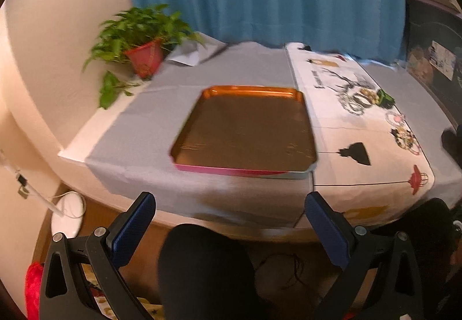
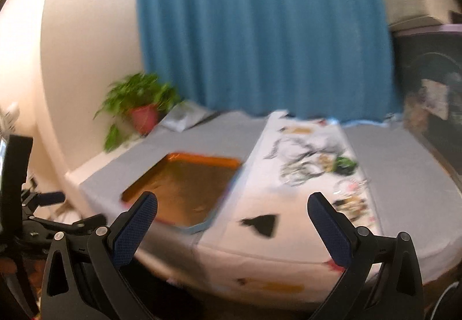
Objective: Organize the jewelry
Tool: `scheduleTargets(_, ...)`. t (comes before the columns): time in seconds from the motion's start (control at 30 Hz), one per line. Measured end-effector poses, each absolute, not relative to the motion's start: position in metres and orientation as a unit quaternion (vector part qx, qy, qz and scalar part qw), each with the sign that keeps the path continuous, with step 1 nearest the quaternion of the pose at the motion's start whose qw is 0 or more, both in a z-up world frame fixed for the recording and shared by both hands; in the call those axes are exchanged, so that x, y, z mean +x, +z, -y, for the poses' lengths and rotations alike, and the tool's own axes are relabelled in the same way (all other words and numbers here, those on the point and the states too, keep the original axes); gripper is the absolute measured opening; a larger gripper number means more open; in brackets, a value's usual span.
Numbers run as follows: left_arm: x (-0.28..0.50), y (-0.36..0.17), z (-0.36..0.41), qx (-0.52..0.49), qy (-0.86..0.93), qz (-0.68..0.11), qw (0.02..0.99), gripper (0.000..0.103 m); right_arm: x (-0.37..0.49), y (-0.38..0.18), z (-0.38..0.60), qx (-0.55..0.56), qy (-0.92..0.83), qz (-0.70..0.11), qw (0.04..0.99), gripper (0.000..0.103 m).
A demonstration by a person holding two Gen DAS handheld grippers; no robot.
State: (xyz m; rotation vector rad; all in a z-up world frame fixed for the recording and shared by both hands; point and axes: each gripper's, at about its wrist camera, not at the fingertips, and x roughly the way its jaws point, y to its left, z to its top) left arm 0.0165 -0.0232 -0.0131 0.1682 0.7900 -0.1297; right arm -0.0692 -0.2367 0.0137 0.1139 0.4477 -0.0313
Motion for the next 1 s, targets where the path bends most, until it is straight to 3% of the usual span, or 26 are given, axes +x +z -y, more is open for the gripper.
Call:
scheduleTargets(0.17,0.034,-0.020,0.073,0.119,-0.091,-0.388,0.909,0.103,-0.042,-0.036,0.314,0.056,-0.104,-0.363,0.924,0.103)
scheduleTargets(0.4,0.077,-0.031,0.160,0.128,-0.146,-0.412,0.890,0.103,-0.038,-0.074,0.438,0.168,-0.201,-0.380,0.887,0.103)
scheduleTargets(0.63,0.103,-0.047,0.246,0.165,-0.205,-0.407,0.875,0.103,0.022,-0.112,0.465,0.069,-0.187,-0.452,0.869,0.103)
scheduleTargets(0.83,0.132,-0.071,0.322,0.183,-0.276,-0.450,0.829,0.103,0.046,-0.125,0.490,0.035,-0.181,-0.466,0.865,0.103)
scheduleTargets(1.0,0.145,-0.094,0.367,0.200,-0.327,-0.484,0.787,0.102,0.038,-0.131,0.526,0.081,-0.166,-0.460,0.869,0.103)
